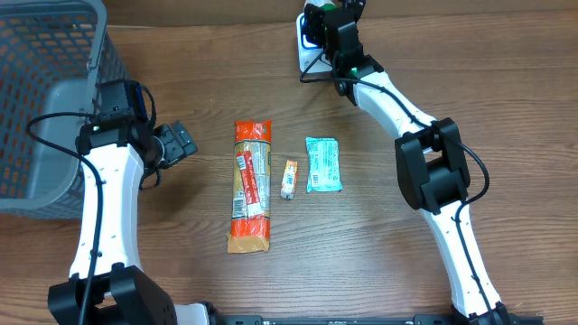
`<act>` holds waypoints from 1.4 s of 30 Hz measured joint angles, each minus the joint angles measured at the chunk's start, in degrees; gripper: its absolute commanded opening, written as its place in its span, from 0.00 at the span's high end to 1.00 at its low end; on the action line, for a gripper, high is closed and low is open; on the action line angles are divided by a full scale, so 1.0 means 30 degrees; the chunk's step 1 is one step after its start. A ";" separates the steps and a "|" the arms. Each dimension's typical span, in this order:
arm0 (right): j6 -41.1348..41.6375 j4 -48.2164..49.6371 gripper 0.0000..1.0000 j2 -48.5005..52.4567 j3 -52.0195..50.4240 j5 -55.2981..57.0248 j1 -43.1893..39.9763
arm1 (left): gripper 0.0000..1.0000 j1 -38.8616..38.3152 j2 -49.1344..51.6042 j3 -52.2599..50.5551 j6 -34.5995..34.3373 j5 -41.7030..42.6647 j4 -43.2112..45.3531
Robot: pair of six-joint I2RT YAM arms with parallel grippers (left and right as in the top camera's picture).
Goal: Scan the item barcode
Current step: 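Hold the jar label in front of the scanner with the right gripper, then carry the jar right and set it down, opening the right gripper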
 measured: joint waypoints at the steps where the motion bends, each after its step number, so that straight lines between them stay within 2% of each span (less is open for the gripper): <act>1: 0.0007 0.0007 0.96 0.0000 0.0000 0.0000 0.0000 | 0.00 0.0000 0.0000 0.0000 0.0000 0.0000 0.0000; 13: -0.0117 0.0000 0.96 0.0000 0.0000 -0.1020 -0.0036 | 0.00 0.0000 0.0000 0.0000 0.0000 0.0000 0.0000; 18: -0.1406 -0.0233 0.96 -0.0219 -0.0007 -0.1530 -0.0189 | 0.00 0.0000 0.0000 0.0000 0.0000 0.0007 0.0000; 22: -0.2557 -0.1989 0.96 -0.1530 -0.0080 -0.1661 -0.0321 | 0.00 0.0000 0.0000 0.0000 0.0000 0.0007 -0.0007; 27: -0.3118 -0.6659 0.96 -0.5260 -0.0117 -0.1778 -0.0488 | 0.00 0.0000 0.0000 -0.0007 0.0000 0.0000 0.0000; 31: -0.3315 -1.2043 0.96 -0.8932 -0.0095 -0.1785 -0.0663 | 0.00 0.0000 0.0000 -0.0007 0.0000 0.0007 0.0000; 34: -0.3439 -1.7260 0.96 -1.0928 0.0219 -0.1792 -0.1064 | 0.00 0.0000 0.0000 -0.0007 0.0000 0.0007 -0.0007; 35: -0.3461 -1.8061 0.96 -1.1081 0.0240 -0.1778 -0.1166 | 0.00 0.0000 0.0000 -0.0007 0.0000 0.0000 0.0000; 38: -0.3519 -2.3780 0.96 -1.1132 0.0372 -0.1778 -0.1989 | 0.00 0.0000 0.0000 -0.0007 0.0000 0.0000 0.0007; 42: -0.3519 -2.8625 0.96 -1.0309 -0.0357 -0.1545 -0.3381 | 0.00 0.0000 0.0000 -0.0007 0.0000 0.0007 -0.0007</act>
